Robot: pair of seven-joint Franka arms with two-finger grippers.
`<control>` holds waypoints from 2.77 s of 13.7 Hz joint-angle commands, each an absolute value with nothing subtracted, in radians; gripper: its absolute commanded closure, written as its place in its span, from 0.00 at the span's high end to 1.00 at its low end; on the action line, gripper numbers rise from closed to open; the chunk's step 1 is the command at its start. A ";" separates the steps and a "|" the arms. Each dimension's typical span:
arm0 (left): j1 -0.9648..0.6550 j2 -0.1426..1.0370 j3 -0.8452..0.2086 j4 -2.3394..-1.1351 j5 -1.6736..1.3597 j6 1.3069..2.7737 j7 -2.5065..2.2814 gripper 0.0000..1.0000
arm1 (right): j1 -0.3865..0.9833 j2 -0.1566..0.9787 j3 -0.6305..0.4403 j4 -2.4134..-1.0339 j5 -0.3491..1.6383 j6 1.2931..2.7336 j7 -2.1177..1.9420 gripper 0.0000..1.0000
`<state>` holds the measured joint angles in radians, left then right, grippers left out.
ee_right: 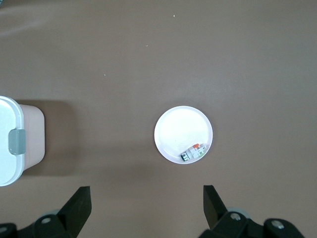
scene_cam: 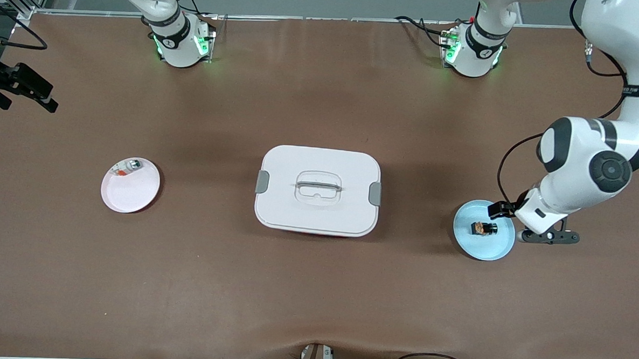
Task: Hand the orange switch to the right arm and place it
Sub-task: 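Move the left gripper down over the switch on the blue plate, then close the left gripper on the black-and-orange switch, then lift the switch with the left gripper and carry it over the box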
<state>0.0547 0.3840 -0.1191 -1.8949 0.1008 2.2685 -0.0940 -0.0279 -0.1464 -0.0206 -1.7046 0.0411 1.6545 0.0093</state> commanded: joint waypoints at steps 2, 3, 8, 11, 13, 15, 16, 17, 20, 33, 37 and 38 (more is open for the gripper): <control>0.055 0.468 -0.123 -1.893 0.133 2.379 -0.078 1.00 | -0.048 -0.133 -0.005 -1.681 0.031 1.644 0.014 1.00; 0.055 0.495 -0.123 -1.893 0.135 2.416 -0.078 1.00 | -0.048 -0.133 -0.005 -1.681 0.031 1.644 0.014 1.00; 0.058 0.571 -0.123 -1.890 0.221 2.480 -0.077 1.00 | -0.048 -0.133 -0.005 -1.681 0.031 1.644 0.014 1.00; 0.058 0.577 -0.124 -1.891 0.222 2.482 -0.078 1.00 | -0.048 -0.133 -0.005 -1.681 0.031 1.646 0.014 1.00; 0.055 0.584 -0.124 -1.890 0.222 2.491 -0.081 1.00 | -0.048 -0.133 -0.005 -1.681 0.031 1.646 0.014 1.00; 0.060 0.604 -0.124 -1.891 0.222 2.523 -0.081 1.00 | -0.048 -0.133 -0.005 -1.681 0.031 1.646 0.014 1.00; 0.061 0.609 -0.124 -1.893 0.222 2.531 -0.081 1.00 | -0.048 -0.133 -0.005 -1.681 0.031 1.646 0.014 1.00; 0.061 0.612 -0.126 -1.893 0.222 2.531 -0.083 1.00 | -0.048 -0.133 -0.003 -1.681 0.031 1.646 0.014 1.00; 0.060 0.612 -0.126 -1.894 0.222 2.531 -0.086 0.81 | -0.048 -0.127 -0.005 -1.680 0.031 1.647 0.014 1.00; 0.066 0.485 -0.161 -1.898 0.160 2.415 -0.094 0.00 | -0.041 -0.126 -0.003 -1.675 0.031 1.646 0.015 1.00; 0.064 0.394 -0.205 -1.891 0.066 2.335 -0.100 0.00 | -0.046 -0.126 -0.003 -1.658 0.028 1.646 0.008 1.00; 0.063 0.382 -0.216 -1.881 0.037 2.316 -0.122 0.00 | -0.046 -0.126 -0.003 -1.658 0.028 1.646 0.008 1.00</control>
